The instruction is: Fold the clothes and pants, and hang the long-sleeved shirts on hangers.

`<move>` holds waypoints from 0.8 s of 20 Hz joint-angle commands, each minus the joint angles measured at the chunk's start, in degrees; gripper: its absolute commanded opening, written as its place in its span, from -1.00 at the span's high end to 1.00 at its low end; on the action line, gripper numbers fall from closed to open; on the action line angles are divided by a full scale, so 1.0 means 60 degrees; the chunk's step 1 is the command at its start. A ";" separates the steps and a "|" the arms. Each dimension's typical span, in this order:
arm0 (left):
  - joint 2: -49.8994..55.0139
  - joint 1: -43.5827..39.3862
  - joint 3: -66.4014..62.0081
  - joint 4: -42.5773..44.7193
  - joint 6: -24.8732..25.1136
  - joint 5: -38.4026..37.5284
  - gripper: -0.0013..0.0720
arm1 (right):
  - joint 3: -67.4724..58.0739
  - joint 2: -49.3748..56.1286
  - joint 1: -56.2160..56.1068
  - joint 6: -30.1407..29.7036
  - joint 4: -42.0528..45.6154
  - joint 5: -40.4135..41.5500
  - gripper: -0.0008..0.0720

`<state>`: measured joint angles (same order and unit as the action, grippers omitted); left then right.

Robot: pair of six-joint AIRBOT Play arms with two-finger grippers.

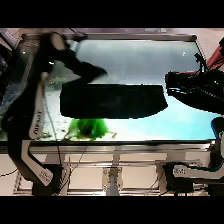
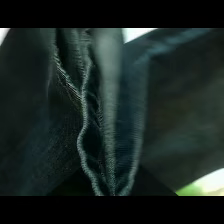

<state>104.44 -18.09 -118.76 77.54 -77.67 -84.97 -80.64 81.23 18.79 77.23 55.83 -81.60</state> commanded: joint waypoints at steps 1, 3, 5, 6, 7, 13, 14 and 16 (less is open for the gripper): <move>0.0721 -0.1282 0.0492 -0.0040 -0.0310 -0.0102 0.90 | -0.0011 -0.0007 -0.0004 -0.0186 0.0011 -0.0004 0.23; 0.1035 -0.1643 0.0535 -0.0036 -0.0313 -0.0353 0.90 | -0.0011 -0.0007 -0.0004 -0.0240 0.0015 -0.0004 0.23; 0.1129 -0.1781 0.0535 -0.0229 -0.0313 -0.0426 0.90 | -0.0011 -0.0007 -0.0004 -0.0240 0.0011 -0.0007 0.23; 0.1118 -0.1781 0.0535 -0.0579 -0.0302 -0.0565 0.85 | -0.0011 -0.0007 -0.0004 -0.0240 0.0011 -0.0007 0.23; 0.1100 -0.1727 0.0535 -0.1049 -0.0153 -0.0878 0.52 | -0.0011 -0.0007 -0.0004 -0.0240 0.0011 -0.0007 0.23; 0.1060 -0.1133 0.0535 -0.2707 -0.0168 -0.2357 0.01 | -0.0011 -0.0007 -0.0004 -0.0240 0.0007 -0.0197 0.23; 0.0987 -0.0962 0.0535 -0.2710 -0.0164 -0.2339 -0.05 | -0.0011 -0.0007 -0.0004 -0.0240 0.0007 -0.0280 0.23; 0.0692 -0.0382 0.0535 -0.2681 -0.0175 -0.2226 -0.05 | -0.0011 -0.0007 -0.0004 -0.0251 0.0011 -0.0412 0.23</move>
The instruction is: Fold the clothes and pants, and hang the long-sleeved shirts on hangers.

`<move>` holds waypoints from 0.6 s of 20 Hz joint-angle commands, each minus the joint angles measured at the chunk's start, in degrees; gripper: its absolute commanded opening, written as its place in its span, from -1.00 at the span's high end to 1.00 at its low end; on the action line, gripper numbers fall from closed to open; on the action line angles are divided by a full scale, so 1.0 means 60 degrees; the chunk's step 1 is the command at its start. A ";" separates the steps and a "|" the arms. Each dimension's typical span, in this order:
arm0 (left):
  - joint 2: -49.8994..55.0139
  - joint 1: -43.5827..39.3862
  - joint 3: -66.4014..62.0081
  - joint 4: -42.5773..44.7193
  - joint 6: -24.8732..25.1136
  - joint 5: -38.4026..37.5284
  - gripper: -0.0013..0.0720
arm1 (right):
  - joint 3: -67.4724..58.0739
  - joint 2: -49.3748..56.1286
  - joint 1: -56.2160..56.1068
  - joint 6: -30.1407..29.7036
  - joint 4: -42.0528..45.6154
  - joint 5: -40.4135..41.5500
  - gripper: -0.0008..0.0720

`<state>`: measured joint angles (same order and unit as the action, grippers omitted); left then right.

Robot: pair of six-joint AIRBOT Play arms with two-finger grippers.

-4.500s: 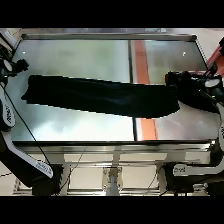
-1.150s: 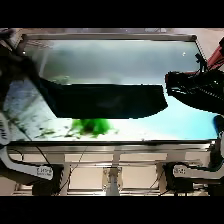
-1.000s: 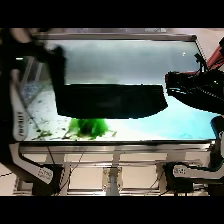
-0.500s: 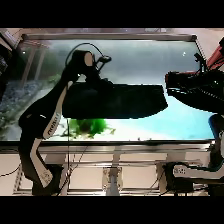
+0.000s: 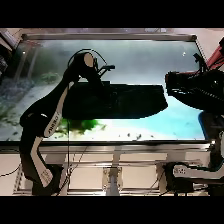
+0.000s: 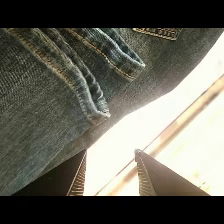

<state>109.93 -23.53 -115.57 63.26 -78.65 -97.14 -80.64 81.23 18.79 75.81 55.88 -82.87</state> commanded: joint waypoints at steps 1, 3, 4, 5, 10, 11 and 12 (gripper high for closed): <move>-0.0415 0.0918 0.0004 -0.0299 -0.0066 -0.0200 -0.05 | -0.0011 -0.0007 -0.0004 -0.0029 0.0004 -0.0240 0.23; -0.0816 0.1993 0.0004 -0.0299 -0.0153 -0.0288 -0.05 | -0.0011 -0.0007 -0.0004 -0.0087 0.0004 -0.0361 0.23; -0.0940 0.2568 0.0007 -0.0299 -0.0262 -0.0361 -0.06 | -0.0011 -0.0007 -0.0004 -0.0087 0.0004 -0.0397 0.23; -0.1009 0.3228 0.0084 -0.0302 -0.0415 -0.0437 -0.26 | -0.0011 -0.0007 -0.0004 -0.0091 0.0004 -0.0466 0.23; -0.1042 0.5843 0.1654 -0.0557 -0.0747 -0.0331 -0.76 | -0.0011 -0.0007 -0.0007 -0.0189 -0.0004 -0.0608 0.23; -0.1042 0.6167 0.2025 -0.0663 -0.0732 -0.0124 -0.79 | -0.0011 -0.0007 -0.0007 -0.0193 -0.0004 -0.0590 0.23; -0.1035 0.6433 0.2350 -0.0656 -0.0619 0.0095 -0.79 | -0.0011 -0.0007 -0.0007 -0.0189 -0.0004 -0.0586 0.23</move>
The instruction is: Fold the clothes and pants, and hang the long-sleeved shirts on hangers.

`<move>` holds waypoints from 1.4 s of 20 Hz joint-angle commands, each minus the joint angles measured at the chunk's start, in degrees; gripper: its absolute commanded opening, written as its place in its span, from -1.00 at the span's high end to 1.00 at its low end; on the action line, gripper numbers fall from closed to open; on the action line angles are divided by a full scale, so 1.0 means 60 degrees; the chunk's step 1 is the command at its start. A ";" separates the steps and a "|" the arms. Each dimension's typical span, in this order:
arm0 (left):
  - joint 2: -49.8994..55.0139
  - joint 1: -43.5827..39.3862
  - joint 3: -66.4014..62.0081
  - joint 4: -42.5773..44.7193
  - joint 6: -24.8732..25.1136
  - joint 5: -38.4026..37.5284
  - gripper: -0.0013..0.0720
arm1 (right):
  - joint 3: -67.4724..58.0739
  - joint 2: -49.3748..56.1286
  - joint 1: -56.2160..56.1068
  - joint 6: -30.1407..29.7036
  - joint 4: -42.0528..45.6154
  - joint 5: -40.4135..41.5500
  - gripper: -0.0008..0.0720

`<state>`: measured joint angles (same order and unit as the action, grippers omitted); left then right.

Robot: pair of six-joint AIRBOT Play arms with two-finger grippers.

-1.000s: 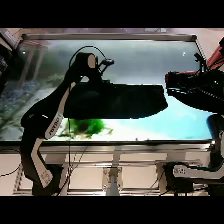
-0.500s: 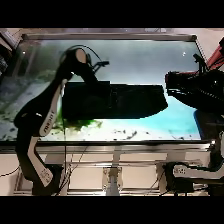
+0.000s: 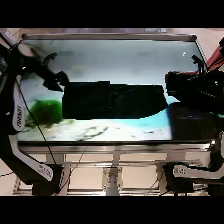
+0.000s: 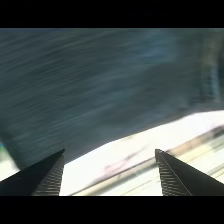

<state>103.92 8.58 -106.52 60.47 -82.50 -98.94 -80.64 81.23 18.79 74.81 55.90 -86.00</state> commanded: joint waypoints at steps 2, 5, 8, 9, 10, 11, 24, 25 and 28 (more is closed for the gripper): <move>-0.0029 0.1497 0.1545 -0.0197 0.0259 0.1045 -0.79 | -0.0011 -0.0007 -0.0007 -0.0015 -0.0007 -0.0066 0.23; 0.0051 0.1665 0.2546 -0.0229 0.0674 0.1905 -0.79 | -0.0011 -0.0007 -0.0007 -0.0011 -0.0011 -0.0040 0.23; 0.0477 0.1574 0.3016 -0.0918 0.0834 0.2364 -0.79 | -0.0011 -0.0007 -0.0007 0.0015 -0.0033 0.0015 0.23; 0.0652 0.1541 0.3042 -0.1140 0.0831 0.2412 -0.79 | -0.0011 -0.0007 -0.0007 0.0015 -0.0033 0.0011 0.23; 0.0831 0.1494 0.3042 -0.1290 0.0827 0.2448 -0.79 | -0.0011 -0.0007 -0.0007 0.0015 -0.0033 0.0011 0.23; 0.0954 0.1446 0.3049 -0.1315 0.0827 0.2492 -0.79 | -0.0011 -0.0007 -0.0007 0.0015 -0.0033 0.0011 0.23; -0.0215 0.1468 0.2415 0.0568 -0.0273 0.0291 0.90 | -0.0011 -0.0007 -0.0007 0.0011 -0.0036 -0.0015 0.23; -0.0583 0.1661 0.1967 0.1333 -0.0364 -0.0284 0.90 | -0.0011 -0.0007 -0.0007 0.0007 -0.0033 -0.0015 0.23; -0.1883 0.2069 0.0627 0.2433 -0.1330 -0.0492 0.90 | -0.0011 -0.0007 -0.0007 -0.0025 -0.0033 0.0007 0.23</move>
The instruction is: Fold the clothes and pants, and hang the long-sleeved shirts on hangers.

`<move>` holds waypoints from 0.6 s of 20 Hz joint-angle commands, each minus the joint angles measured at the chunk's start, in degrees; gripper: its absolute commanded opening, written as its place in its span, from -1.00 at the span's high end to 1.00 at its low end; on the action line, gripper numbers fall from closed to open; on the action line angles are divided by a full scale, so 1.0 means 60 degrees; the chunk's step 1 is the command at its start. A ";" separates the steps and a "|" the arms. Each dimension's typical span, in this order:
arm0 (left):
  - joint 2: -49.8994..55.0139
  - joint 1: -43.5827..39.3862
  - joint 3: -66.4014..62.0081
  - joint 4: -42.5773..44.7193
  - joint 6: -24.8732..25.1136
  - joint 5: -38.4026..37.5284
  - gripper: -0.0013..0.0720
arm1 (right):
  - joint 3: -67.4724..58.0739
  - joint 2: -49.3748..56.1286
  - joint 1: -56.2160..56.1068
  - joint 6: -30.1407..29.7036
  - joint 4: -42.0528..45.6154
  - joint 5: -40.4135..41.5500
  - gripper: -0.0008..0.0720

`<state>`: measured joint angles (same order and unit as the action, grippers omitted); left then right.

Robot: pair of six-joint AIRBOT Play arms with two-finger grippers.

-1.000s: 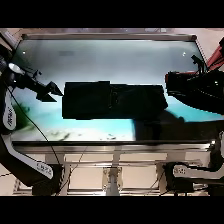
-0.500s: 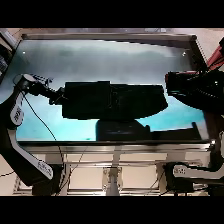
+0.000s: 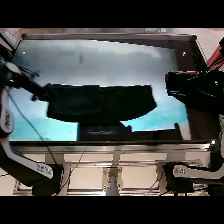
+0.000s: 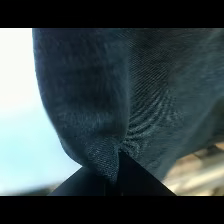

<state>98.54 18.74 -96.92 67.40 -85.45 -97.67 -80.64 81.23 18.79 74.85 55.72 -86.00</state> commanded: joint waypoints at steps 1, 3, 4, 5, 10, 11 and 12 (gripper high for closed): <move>-0.1300 0.0393 -0.1494 0.1271 -0.0841 -0.0798 0.90 | -0.0011 -0.0007 -0.0007 -0.0127 -0.0004 0.0007 0.23; -0.1647 0.0237 -0.2572 0.1268 -0.0958 -0.1122 0.90 | -0.0011 -0.0007 -0.0007 -0.0193 0.0004 0.0004 0.23; -0.1708 0.0015 -0.3140 0.1264 -0.1064 -0.1239 0.90 | -0.0011 -0.0007 -0.0007 -0.0306 0.0000 0.0007 0.23; -0.1712 -0.0273 -0.3588 0.1264 -0.1209 -0.1260 0.90 | -0.0011 -0.0007 -0.0007 -0.0433 0.0004 0.0011 0.23; -0.1392 -0.3071 -0.3818 0.1690 -0.1300 -0.1373 0.90 | -0.0011 -0.0004 -0.0004 -0.0678 0.0011 0.0015 0.23; -0.1213 -0.3730 -0.3818 0.1854 -0.1362 -0.1370 0.90 | -0.0011 -0.0004 -0.0004 -0.0678 0.0011 0.0015 0.23; -0.0987 -0.4430 -0.3818 0.1876 -0.1373 -0.1333 0.90 | -0.0011 -0.0004 -0.0004 -0.0681 0.0015 0.0015 0.23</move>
<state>90.63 1.93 -118.85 76.62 -92.75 -105.10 -80.64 81.23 18.79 71.35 55.77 -85.93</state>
